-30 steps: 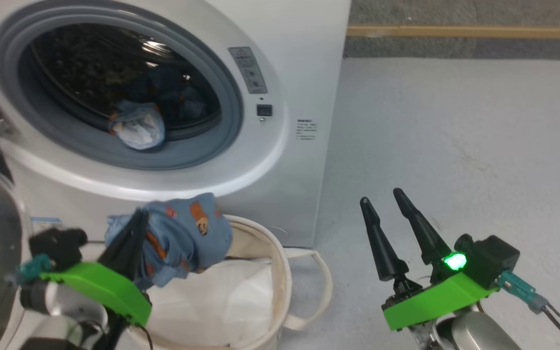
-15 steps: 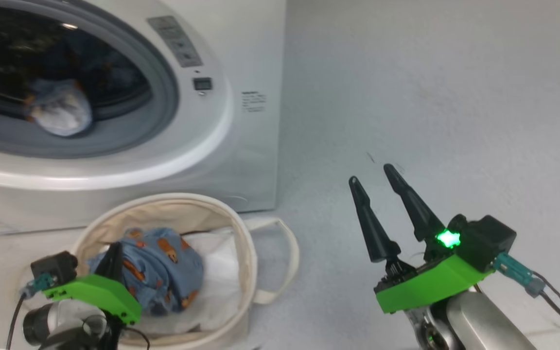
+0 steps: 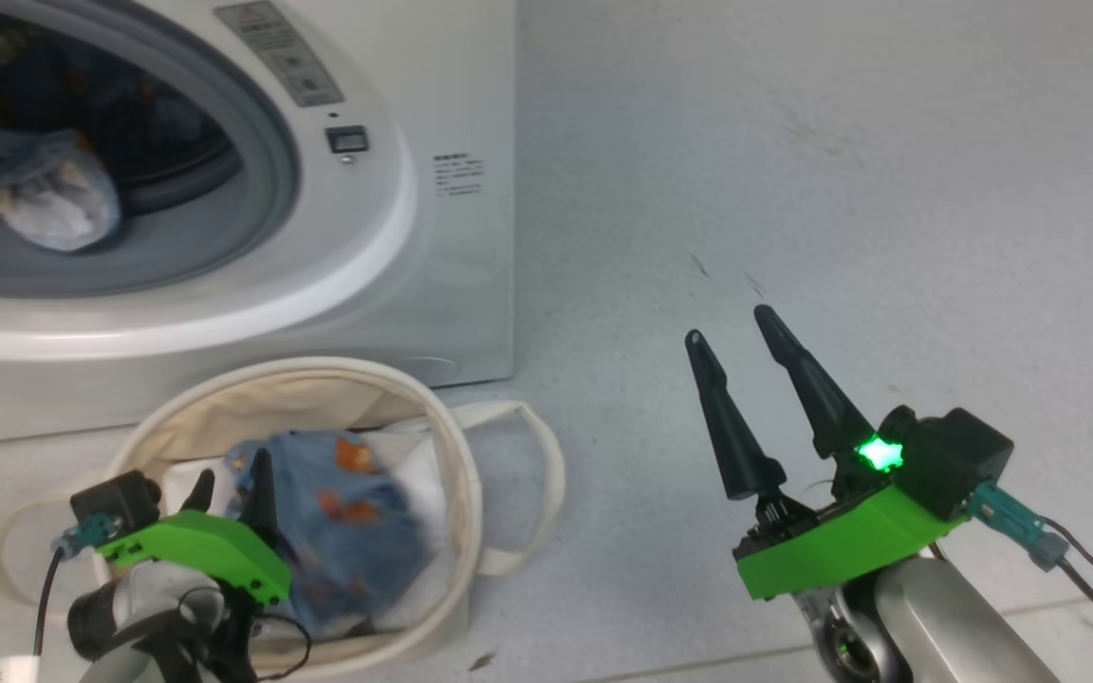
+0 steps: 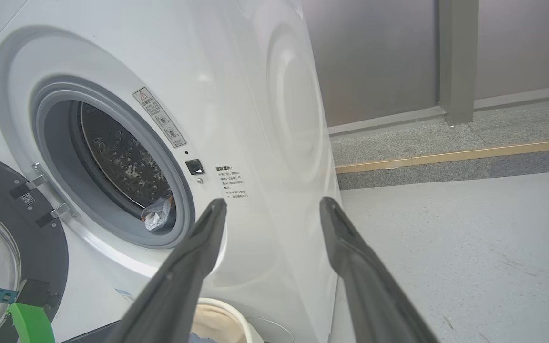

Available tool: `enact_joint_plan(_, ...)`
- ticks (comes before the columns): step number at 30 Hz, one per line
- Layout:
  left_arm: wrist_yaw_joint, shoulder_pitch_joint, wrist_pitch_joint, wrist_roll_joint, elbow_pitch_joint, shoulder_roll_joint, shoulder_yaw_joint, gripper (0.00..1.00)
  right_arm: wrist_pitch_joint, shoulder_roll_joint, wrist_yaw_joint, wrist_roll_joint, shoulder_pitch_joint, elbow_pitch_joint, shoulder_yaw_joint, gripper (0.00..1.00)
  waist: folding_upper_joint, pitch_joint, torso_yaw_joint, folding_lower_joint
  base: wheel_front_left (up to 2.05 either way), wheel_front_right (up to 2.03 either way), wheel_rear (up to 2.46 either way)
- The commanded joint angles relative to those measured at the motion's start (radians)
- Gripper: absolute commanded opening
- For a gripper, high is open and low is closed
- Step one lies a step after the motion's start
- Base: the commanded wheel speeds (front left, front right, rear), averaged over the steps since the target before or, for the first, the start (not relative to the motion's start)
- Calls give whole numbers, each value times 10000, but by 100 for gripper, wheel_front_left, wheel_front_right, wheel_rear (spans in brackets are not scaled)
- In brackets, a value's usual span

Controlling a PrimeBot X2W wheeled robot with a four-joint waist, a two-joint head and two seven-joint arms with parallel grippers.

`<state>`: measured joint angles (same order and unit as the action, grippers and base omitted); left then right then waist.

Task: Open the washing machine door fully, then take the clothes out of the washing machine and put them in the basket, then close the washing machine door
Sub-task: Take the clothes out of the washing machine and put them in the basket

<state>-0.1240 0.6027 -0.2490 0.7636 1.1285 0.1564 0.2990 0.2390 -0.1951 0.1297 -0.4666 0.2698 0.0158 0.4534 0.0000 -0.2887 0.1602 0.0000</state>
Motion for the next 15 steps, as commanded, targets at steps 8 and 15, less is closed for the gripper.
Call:
enact_joint_plan(8, -64, -649, -126, -971, -2347, 290, -342, 100, -4, -92, 10, -194, 73, -27, 282, 100, 0, 878, -1051, 0, 0, 0, 0)
enact_joint_plan(15, -65, -1653, -127, -1267, -4524, 346, -455, 100, 43, -134, 10, -332, -154, -416, 279, 100, 0, 1547, -1754, 0, 0, 0, 0)
